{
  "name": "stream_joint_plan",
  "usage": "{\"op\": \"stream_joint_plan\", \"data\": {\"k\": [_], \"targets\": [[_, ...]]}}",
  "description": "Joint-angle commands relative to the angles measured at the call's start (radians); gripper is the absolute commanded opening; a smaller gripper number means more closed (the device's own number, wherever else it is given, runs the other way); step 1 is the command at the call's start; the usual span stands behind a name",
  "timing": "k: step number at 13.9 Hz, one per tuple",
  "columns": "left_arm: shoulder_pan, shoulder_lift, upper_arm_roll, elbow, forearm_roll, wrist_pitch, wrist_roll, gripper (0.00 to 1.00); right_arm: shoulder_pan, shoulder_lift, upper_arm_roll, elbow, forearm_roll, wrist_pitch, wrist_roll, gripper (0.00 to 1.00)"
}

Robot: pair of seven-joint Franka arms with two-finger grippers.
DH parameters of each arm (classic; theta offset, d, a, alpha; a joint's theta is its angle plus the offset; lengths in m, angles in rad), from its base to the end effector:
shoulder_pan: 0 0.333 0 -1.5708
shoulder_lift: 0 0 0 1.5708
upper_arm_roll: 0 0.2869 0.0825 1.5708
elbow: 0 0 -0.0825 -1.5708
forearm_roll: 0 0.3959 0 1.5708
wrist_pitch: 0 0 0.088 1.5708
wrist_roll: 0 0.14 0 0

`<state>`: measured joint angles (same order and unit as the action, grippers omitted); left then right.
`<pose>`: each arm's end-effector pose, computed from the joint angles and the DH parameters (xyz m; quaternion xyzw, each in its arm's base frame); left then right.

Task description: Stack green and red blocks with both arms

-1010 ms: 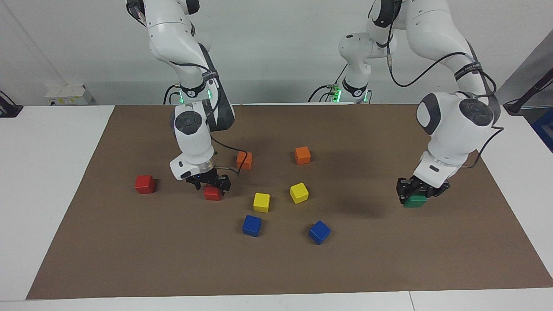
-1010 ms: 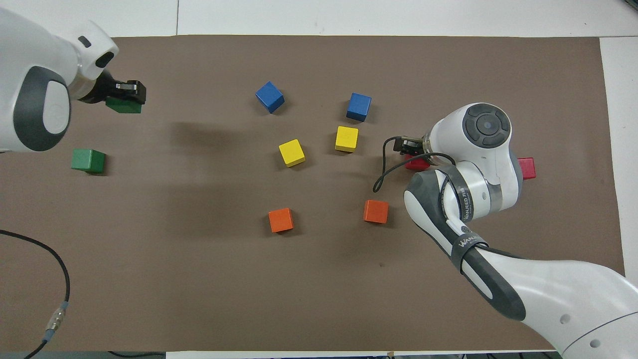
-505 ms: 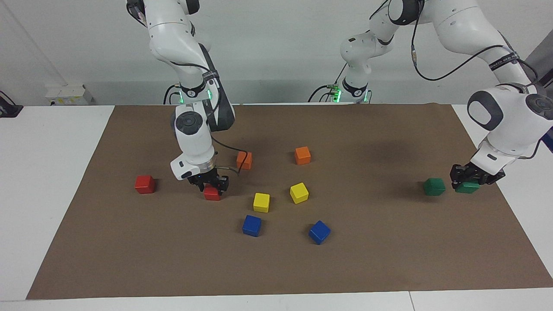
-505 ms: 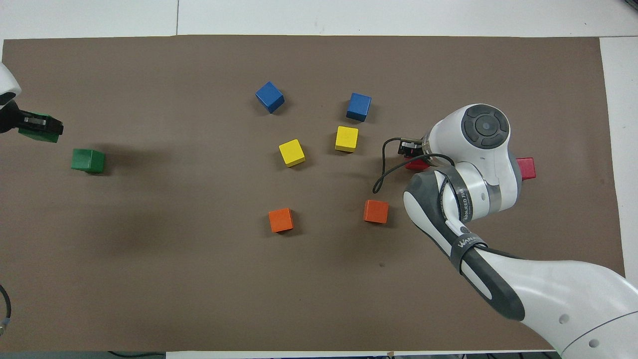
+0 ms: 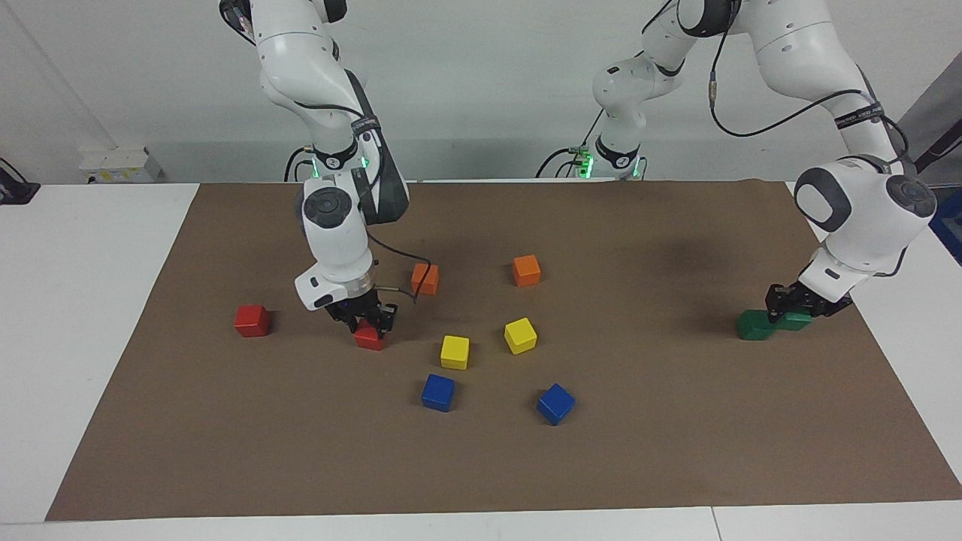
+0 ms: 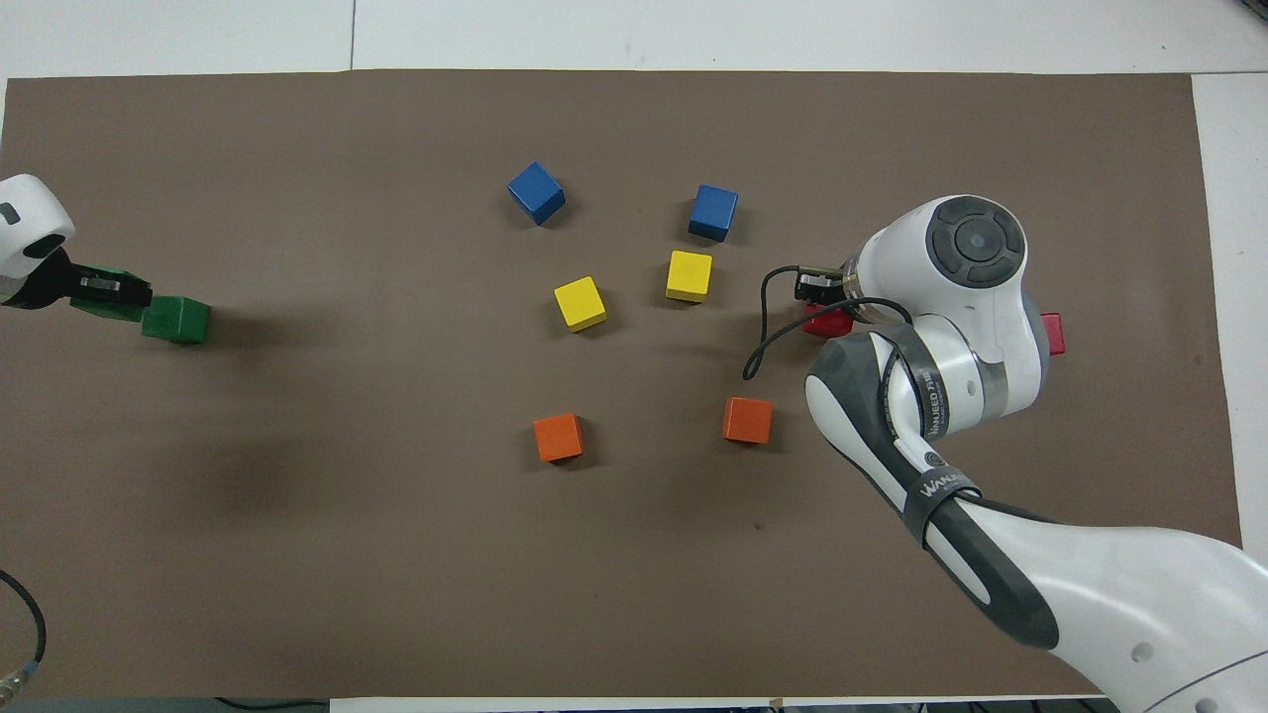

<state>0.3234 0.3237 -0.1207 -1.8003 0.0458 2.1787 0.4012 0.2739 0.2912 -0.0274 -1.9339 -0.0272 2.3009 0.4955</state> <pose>0.6308 0.1358 0.3073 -0.9937 0.1079 -0.0273 0.0086 0.6055 0.1513 0.2758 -0.9926 0.1147 -0.0405 0.0003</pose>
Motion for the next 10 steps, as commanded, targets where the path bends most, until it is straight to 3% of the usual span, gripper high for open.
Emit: {"op": "stream_joint_plan", "data": {"k": [1, 4, 5, 6, 10], "targets": [[-0.001, -0.045, -0.002, -0.057, -0.02, 0.007, -0.001, 0.0, -0.059, -0.069, 0.004, 0.029, 0.003, -0.09, -0.113, 0.6], [-0.001, -0.045, -0.002, -0.103, -0.033, 0.068, -0.002, 0.0, -0.068, -0.084, 0.004, 0.039, 0.006, -0.121, -0.114, 0.6], [-0.001, -0.045, -0.002, -0.106, -0.04, 0.073, -0.002, 0.0, -0.055, -0.084, 0.004, 0.039, 0.01, -0.121, -0.098, 0.67], [-0.001, -0.045, -0.002, -0.106, -0.043, 0.073, -0.002, 0.0, -0.042, -0.084, 0.004, 0.041, 0.026, -0.118, -0.065, 0.85], [0.0, -0.045, -0.002, -0.113, -0.064, 0.084, -0.001, 0.0, -0.013, -0.075, 0.004, 0.029, 0.05, -0.04, -0.017, 0.9]]}}
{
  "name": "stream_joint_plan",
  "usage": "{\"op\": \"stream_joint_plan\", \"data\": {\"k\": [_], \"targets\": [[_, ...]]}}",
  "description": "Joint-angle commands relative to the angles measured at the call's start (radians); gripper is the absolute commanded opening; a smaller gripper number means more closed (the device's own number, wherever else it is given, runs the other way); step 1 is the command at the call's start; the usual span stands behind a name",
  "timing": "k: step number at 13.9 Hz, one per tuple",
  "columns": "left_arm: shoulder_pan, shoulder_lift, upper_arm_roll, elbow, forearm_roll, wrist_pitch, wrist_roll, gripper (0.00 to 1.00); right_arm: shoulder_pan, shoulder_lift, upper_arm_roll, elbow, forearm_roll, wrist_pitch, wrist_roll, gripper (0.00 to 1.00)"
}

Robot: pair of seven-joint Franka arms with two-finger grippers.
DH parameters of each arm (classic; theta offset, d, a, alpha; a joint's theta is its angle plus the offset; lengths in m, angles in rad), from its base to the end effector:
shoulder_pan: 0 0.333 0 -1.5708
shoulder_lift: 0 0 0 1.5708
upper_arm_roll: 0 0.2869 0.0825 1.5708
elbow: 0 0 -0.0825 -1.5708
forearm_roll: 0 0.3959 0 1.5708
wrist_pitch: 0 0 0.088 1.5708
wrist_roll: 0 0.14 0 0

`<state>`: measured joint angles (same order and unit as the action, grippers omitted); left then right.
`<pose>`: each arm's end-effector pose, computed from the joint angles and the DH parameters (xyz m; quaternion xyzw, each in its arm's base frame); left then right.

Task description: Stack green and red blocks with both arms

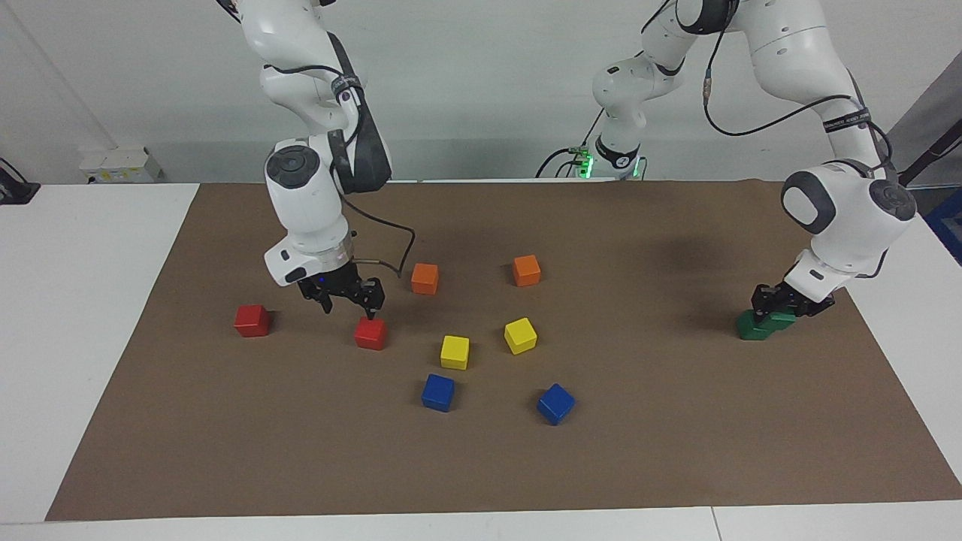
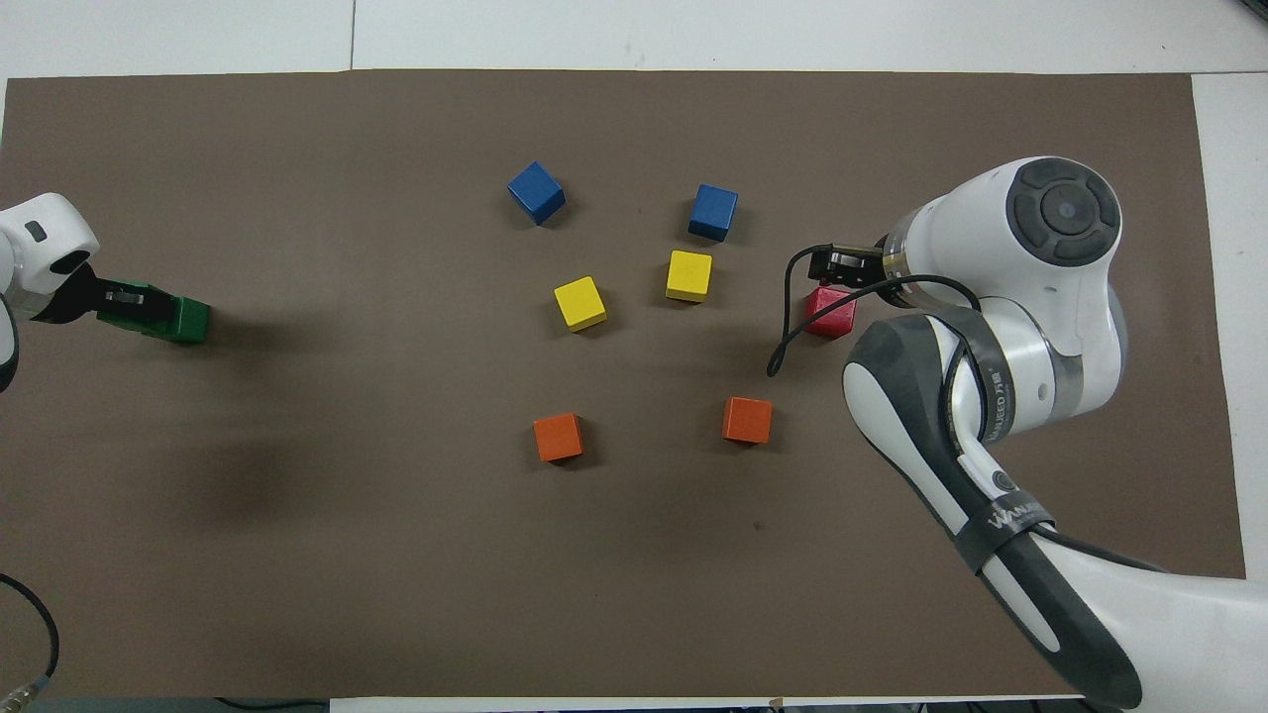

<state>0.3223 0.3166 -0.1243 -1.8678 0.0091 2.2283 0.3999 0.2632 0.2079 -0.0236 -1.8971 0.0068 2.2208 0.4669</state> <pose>0.6202 0.1270 0.2849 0.9946 -0.0999 0.0267 0.0080 0.6082 0.1493 0.3373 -0.9917 0.1147 -0.0542 0.0204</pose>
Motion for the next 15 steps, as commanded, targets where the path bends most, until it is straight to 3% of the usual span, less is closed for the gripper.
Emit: {"op": "stream_joint_plan", "data": {"k": [1, 14, 15], "targets": [[0.0, -0.037, 0.002, -0.047, -0.027, 0.04, -0.001, 0.0, -0.002, 0.013, 0.001, -0.013, 0.016, 0.049, 0.012, 0.9], [-0.003, -0.05, 0.002, -0.096, -0.027, 0.094, 0.005, 0.0, 0.014, 0.079, 0.001, -0.118, 0.016, 0.221, 0.007, 0.89], [-0.005, -0.05, 0.002, -0.096, -0.027, 0.096, 0.008, 0.19, 0.013, 0.081, 0.001, -0.122, 0.016, 0.223, 0.004, 0.87]]}}
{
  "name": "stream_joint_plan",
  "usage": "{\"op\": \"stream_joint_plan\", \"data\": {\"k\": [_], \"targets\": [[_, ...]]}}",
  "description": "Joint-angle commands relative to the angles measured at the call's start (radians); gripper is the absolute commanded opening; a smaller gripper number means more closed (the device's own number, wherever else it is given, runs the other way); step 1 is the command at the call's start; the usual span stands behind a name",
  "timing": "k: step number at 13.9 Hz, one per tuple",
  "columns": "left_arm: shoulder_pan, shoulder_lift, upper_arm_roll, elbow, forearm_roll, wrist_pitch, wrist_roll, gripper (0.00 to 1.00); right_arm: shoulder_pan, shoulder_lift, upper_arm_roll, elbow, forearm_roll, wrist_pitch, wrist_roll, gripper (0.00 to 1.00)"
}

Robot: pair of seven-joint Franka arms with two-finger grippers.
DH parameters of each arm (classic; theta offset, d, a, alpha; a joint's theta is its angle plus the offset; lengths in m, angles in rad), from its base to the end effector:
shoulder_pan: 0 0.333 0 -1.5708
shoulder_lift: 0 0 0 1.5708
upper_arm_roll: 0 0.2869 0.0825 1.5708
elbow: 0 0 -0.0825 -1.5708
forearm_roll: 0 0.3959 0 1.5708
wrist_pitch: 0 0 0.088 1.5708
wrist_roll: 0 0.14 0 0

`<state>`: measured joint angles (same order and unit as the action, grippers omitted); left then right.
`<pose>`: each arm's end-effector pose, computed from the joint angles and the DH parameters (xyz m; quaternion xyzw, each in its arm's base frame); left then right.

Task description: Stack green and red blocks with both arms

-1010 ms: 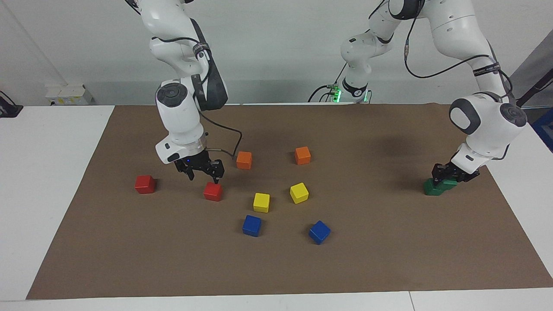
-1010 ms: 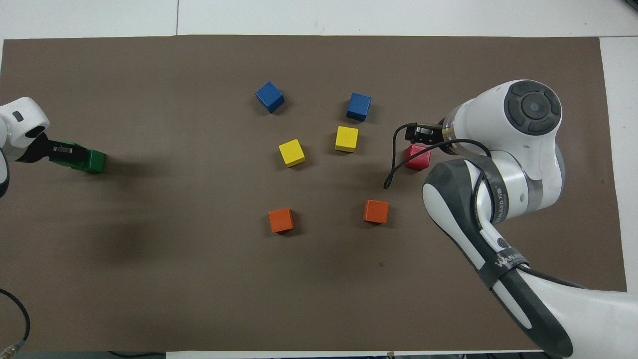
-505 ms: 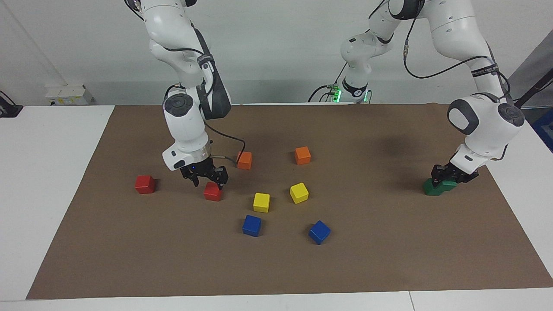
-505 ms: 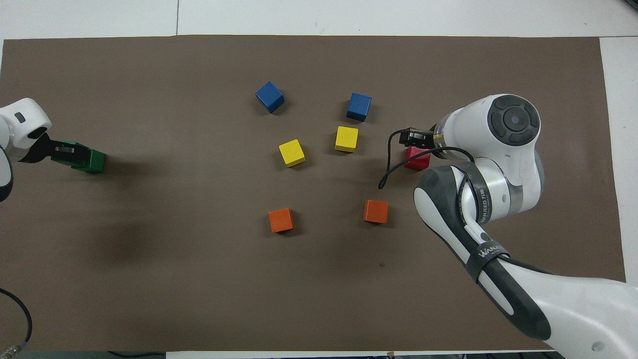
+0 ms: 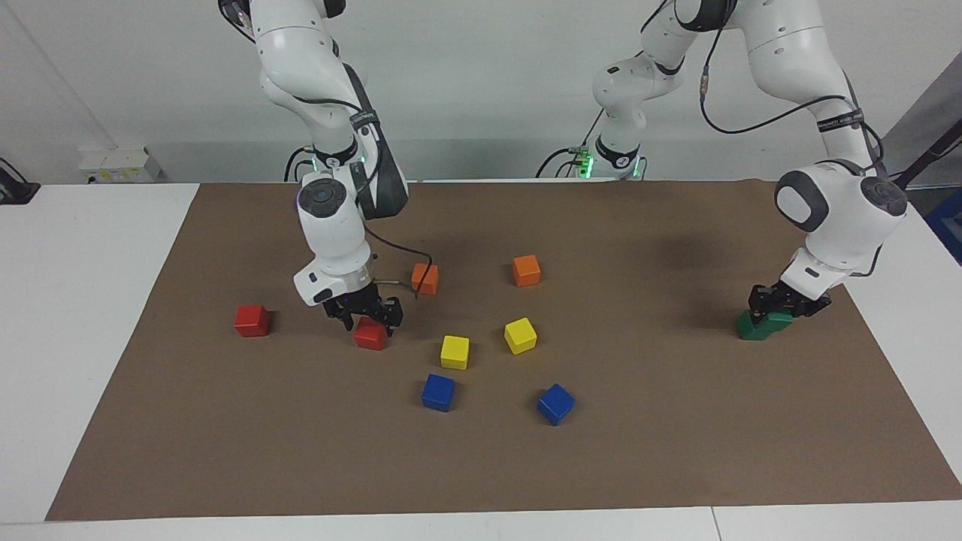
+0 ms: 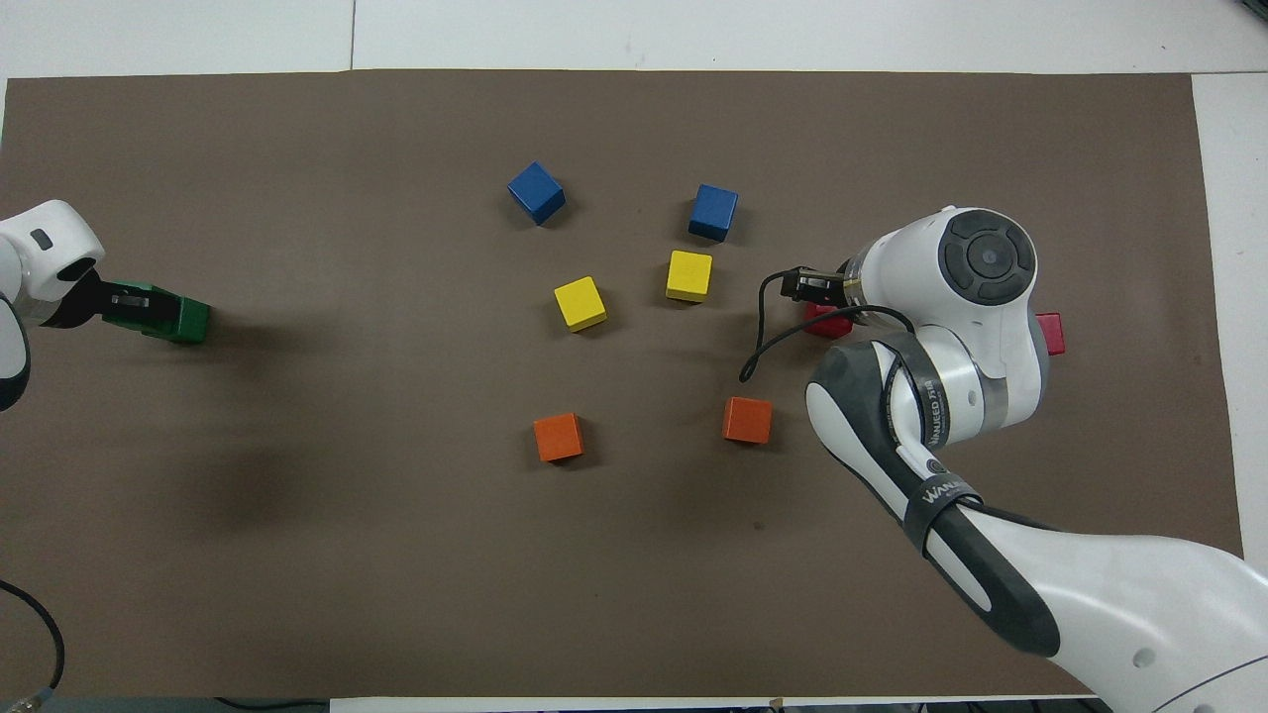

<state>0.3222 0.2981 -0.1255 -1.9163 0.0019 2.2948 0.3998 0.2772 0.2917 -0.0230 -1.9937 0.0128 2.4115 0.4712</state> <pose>0.6160 0.1244 0.2804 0.9941 -0.0984 0.0447 0.0046 0.5995 0.1563 0.2592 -0.9917 0.1118 -0.0585 0.0236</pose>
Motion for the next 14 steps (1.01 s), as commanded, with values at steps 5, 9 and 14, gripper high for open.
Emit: {"op": "stream_joint_plan", "data": {"k": [5, 9, 14], "targets": [[-0.012, -0.03, 0.003, -0.041, -0.02, 0.023, 0.008, 1.0, -0.001, 0.004, 0.0, -0.033, 0.01, 0.034, -0.005, 0.4], [-0.012, -0.023, 0.001, 0.008, -0.02, -0.006, 0.005, 1.0, -0.013, 0.003, 0.0, 0.004, 0.01, -0.02, -0.009, 0.2], [-0.057, -0.045, 0.004, 0.186, -0.013, -0.19, -0.012, 1.0, -0.124, -0.048, 0.0, 0.17, 0.01, -0.307, -0.236, 0.2]]}}
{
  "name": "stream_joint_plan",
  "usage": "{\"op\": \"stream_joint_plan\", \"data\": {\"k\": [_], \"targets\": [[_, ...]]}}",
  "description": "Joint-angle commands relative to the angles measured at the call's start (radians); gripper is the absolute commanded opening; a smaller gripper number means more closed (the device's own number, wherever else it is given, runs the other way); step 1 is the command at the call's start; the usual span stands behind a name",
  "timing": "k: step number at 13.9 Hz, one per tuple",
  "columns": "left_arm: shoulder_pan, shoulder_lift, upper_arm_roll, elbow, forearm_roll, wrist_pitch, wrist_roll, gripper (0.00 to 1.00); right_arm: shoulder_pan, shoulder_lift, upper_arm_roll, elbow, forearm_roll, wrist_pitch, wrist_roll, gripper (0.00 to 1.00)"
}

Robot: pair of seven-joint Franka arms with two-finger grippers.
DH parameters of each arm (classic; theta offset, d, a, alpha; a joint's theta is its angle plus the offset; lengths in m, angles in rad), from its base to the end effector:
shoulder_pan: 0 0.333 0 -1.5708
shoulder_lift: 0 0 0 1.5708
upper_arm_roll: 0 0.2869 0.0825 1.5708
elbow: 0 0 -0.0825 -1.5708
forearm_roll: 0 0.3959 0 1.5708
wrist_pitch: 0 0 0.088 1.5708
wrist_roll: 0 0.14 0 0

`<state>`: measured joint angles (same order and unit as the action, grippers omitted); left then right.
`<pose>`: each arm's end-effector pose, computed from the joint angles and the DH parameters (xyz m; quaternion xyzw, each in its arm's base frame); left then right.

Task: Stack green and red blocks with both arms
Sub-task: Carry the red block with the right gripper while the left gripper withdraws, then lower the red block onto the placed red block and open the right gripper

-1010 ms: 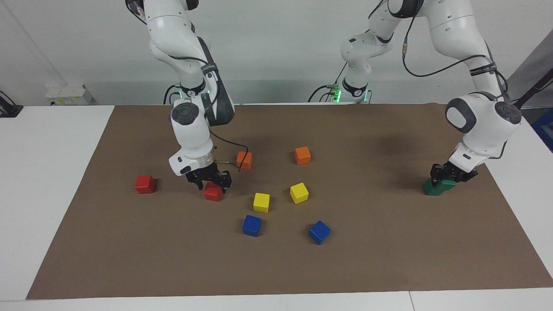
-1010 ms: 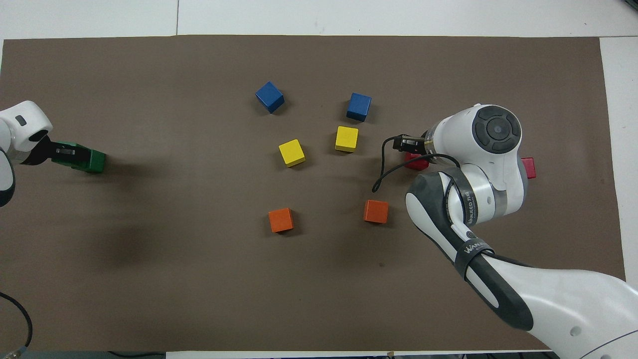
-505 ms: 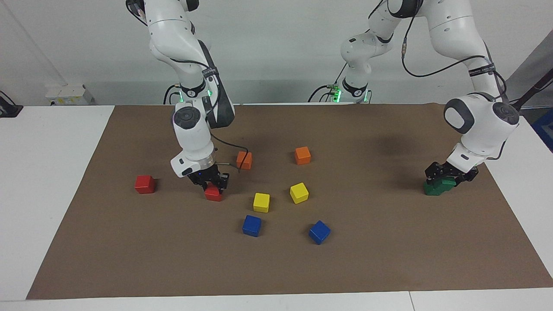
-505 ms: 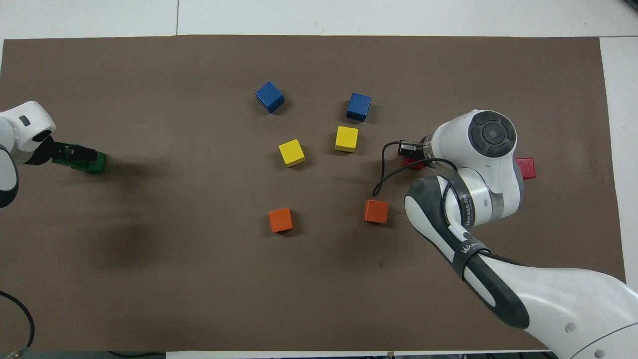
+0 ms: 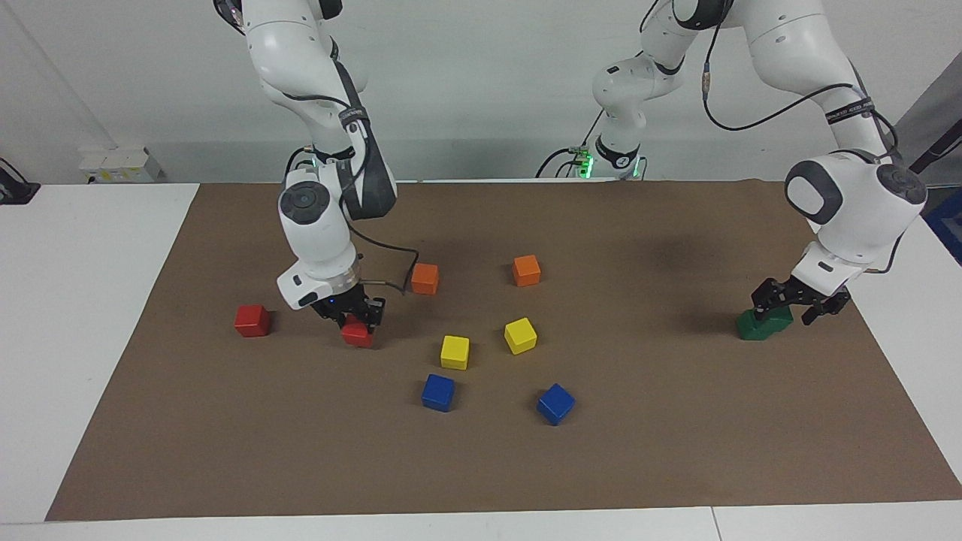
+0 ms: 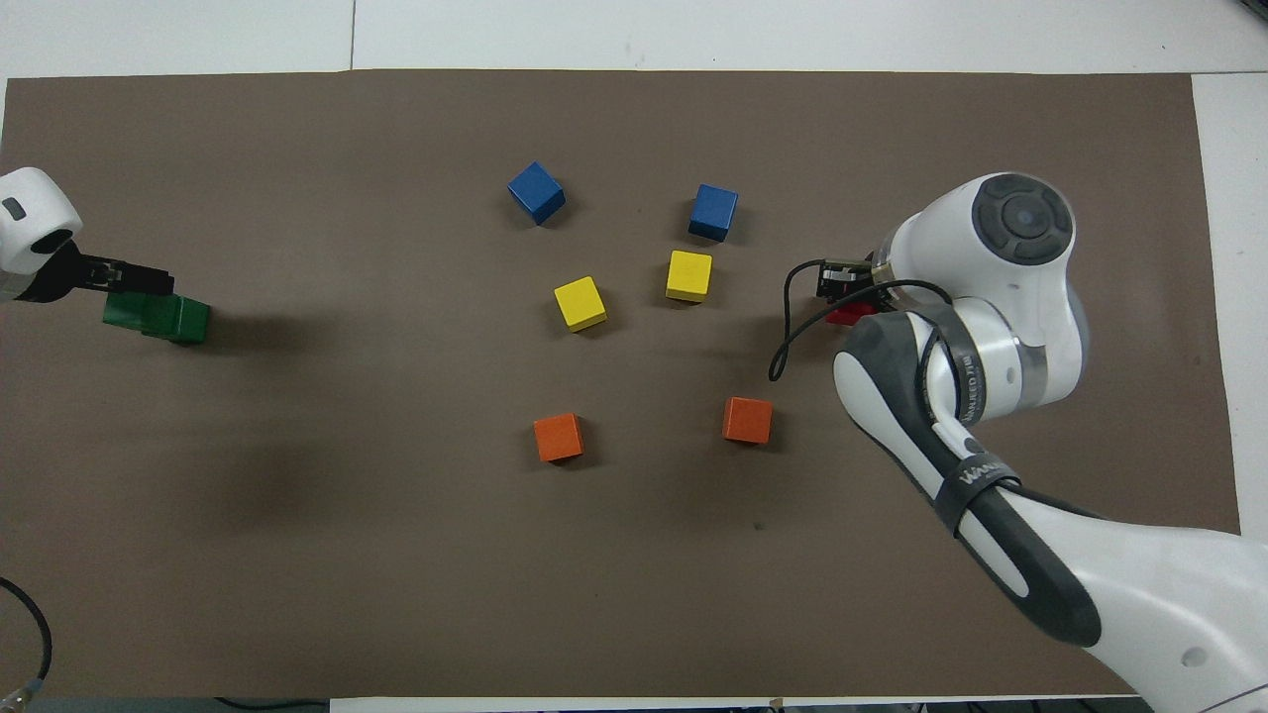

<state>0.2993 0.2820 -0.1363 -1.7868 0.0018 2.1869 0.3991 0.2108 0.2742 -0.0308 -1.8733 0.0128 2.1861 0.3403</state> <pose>0.6409 0.1094 0.3419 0.9915 -0.1142 0.0629 0.0005 0.6169 0.1136 0.3037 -0.9964 0.0830 -0.0184 0.0061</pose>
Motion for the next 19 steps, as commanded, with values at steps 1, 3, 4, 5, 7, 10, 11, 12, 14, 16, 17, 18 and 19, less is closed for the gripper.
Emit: {"op": "stream_joint_plan", "data": {"k": [1, 3, 4, 5, 7, 10, 11, 12, 14, 16, 17, 18, 19], "targets": [[-0.034, -0.043, 0.014, 0.076, -0.013, -0.116, -0.054, 1.0, -0.085, -0.046, 0.006, 0.052, 0.01, -0.1, -0.159, 0.2], [-0.052, -0.093, 0.011, 0.078, -0.011, -0.168, -0.205, 1.0, -0.154, -0.067, 0.006, 0.052, 0.009, -0.126, -0.289, 0.2], [-0.067, -0.116, 0.012, 0.078, -0.01, -0.2, -0.251, 1.0, -0.184, -0.07, 0.005, 0.052, 0.01, -0.137, -0.344, 0.2], [-0.08, -0.145, 0.011, 0.075, -0.01, -0.234, -0.267, 1.0, -0.209, -0.078, 0.005, 0.052, 0.01, -0.147, -0.387, 0.2], [-0.083, -0.197, 0.009, 0.075, -0.008, -0.3, -0.272, 1.0, -0.255, -0.081, 0.005, 0.046, 0.01, -0.158, -0.443, 0.2], [-0.104, -0.254, 0.007, 0.075, -0.01, -0.375, -0.284, 1.0, -0.3, -0.095, 0.005, 0.014, 0.01, -0.151, -0.475, 0.2], [-0.109, -0.268, 0.006, 0.075, -0.01, -0.395, -0.328, 1.0, -0.307, -0.107, 0.005, -0.013, 0.01, -0.14, -0.477, 0.2], [-0.118, -0.276, 0.004, 0.076, -0.01, -0.415, -0.365, 1.0, -0.31, -0.116, 0.005, -0.039, 0.01, -0.126, -0.478, 0.2], [-0.135, -0.288, 0.006, 0.076, -0.01, -0.447, -0.373, 1.0, -0.321, -0.13, 0.005, -0.084, 0.01, -0.098, -0.481, 0.2], [-0.143, -0.297, 0.007, 0.078, -0.01, -0.472, -0.373, 1.0, -0.324, -0.142, 0.005, -0.115, 0.01, -0.072, -0.492, 0.2], [-0.146, -0.302, 0.007, 0.076, -0.01, -0.483, -0.373, 1.0, -0.324, -0.147, 0.003, -0.128, 0.01, -0.051, -0.492, 0.2], [-0.161, -0.305, 0.012, 0.078, -0.011, -0.487, -0.373, 1.0, -0.324, -0.15, 0.003, -0.144, 0.01, -0.034, -0.494, 0.2], [-0.184, -0.313, 0.02, 0.076, -0.011, -0.492, -0.375, 1.0, -0.327, -0.15, 0.003, -0.15, 0.01, -0.025, -0.494, 0.2]]}}
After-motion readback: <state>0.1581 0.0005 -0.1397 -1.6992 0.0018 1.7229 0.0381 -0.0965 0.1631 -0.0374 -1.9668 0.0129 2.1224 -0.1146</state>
